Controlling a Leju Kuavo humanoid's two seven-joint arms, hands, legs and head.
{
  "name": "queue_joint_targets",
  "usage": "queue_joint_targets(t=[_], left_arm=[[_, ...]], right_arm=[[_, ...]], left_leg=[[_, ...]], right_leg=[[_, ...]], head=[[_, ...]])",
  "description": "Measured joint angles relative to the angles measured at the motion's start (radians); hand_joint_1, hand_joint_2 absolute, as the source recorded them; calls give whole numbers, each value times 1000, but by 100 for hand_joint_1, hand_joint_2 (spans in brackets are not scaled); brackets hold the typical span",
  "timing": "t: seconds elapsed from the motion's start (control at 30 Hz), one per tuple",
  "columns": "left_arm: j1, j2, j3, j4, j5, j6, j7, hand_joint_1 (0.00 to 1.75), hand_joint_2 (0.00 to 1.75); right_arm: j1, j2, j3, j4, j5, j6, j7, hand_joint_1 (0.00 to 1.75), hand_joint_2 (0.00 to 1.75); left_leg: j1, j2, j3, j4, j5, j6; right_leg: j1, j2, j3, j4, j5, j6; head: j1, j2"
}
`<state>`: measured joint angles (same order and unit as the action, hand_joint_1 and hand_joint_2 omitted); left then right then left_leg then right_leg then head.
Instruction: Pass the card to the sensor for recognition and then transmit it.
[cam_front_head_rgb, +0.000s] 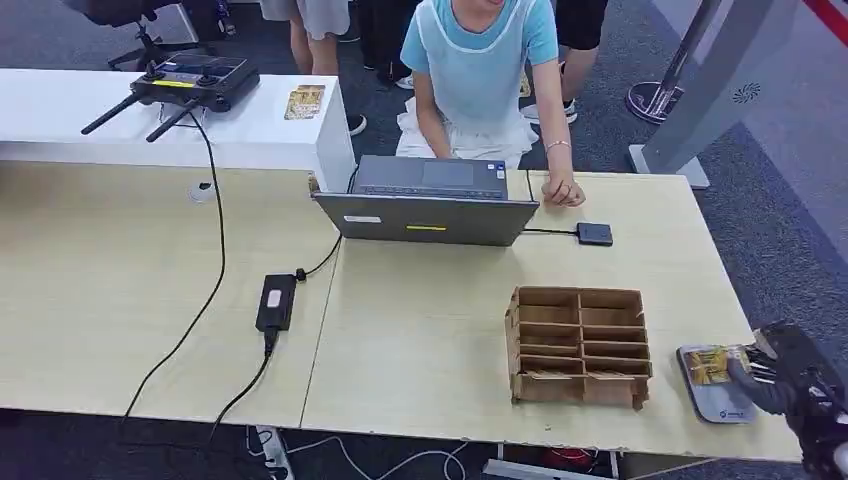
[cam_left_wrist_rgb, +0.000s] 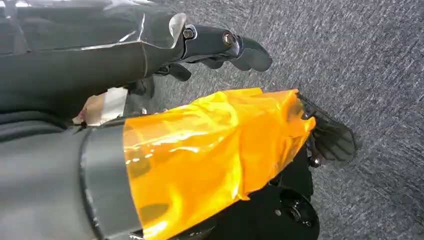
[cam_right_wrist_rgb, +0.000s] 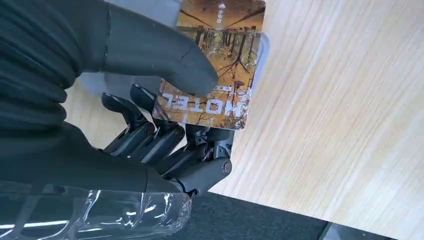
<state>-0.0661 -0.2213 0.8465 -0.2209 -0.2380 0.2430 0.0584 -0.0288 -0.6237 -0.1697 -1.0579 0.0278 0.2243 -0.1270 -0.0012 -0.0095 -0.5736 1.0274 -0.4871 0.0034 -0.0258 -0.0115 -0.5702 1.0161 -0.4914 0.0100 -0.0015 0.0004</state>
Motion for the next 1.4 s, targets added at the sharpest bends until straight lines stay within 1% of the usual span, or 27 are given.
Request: queue_joint_targets(t=[0.27, 0.53, 0.77, 1.4], left_arm=[[0, 0, -19, 0, -21, 1, 3, 0, 0], [1, 2, -33, 0, -23, 1, 9, 0, 0], [2, 3, -44, 0, -52, -2, 12, 0, 0], [7, 5, -114, 0, -121, -10, 23, 0, 0]], right_arm=[[-3, 0, -4, 36, -18, 2, -15, 175, 175], [-6, 0, -10, 58, -18, 9, -17, 175, 175], [-9, 0, -11, 68, -12, 16, -18, 175, 175], [-59, 3, -1, 101, 21, 9, -17, 175, 175]], left_leg=[[0, 0, 0, 0, 0, 0], [0, 0, 0, 0, 0, 0], [0, 0, 0, 0, 0, 0], [0, 0, 0, 0, 0, 0]], right_leg=[[0, 0, 0, 0, 0, 0], [0, 0, 0, 0, 0, 0], [0, 0, 0, 0, 0, 0], [0, 0, 0, 0, 0, 0]], head=[[0, 0], [0, 0], [0, 0], [0, 0]])
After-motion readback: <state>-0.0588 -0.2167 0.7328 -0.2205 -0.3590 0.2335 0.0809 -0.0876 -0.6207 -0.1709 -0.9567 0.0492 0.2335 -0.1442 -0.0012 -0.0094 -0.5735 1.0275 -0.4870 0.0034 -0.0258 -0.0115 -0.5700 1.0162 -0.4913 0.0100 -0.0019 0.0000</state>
